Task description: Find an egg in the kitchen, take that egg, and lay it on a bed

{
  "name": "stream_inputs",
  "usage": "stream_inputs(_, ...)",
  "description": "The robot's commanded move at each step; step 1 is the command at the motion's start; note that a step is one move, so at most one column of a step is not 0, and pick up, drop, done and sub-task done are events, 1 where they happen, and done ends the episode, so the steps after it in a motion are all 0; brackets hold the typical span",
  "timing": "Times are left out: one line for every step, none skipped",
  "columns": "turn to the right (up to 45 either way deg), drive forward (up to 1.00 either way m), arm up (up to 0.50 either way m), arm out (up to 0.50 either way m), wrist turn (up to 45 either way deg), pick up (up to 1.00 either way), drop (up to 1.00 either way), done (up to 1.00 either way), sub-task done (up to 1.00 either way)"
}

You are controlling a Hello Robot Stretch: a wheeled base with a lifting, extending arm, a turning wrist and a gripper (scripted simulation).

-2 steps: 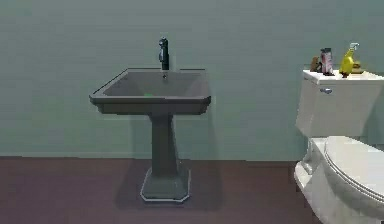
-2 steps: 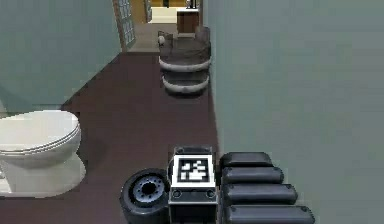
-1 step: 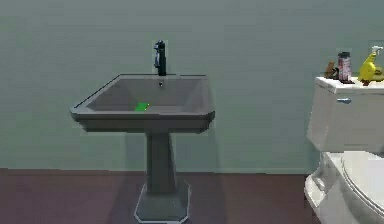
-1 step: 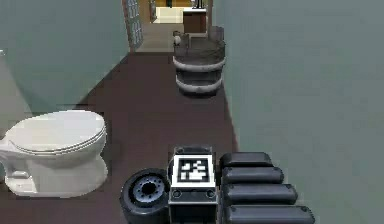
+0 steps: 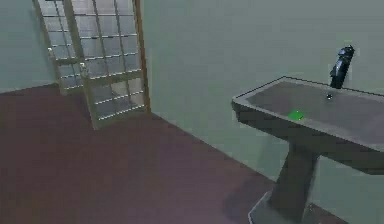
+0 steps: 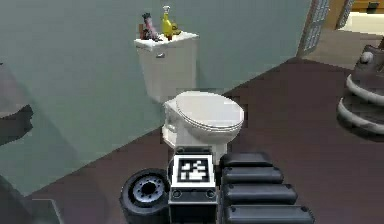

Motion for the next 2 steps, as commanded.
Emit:
stream_inputs(-36.0, 0.00, 0.00, 0.00, 0.0, 0.00, 0.00, 0.00, 0.00)
stream_inputs(0.0, 1.00, 0.00, 0.00, 0.0, 0.00, 0.00, 0.00, 0.00)
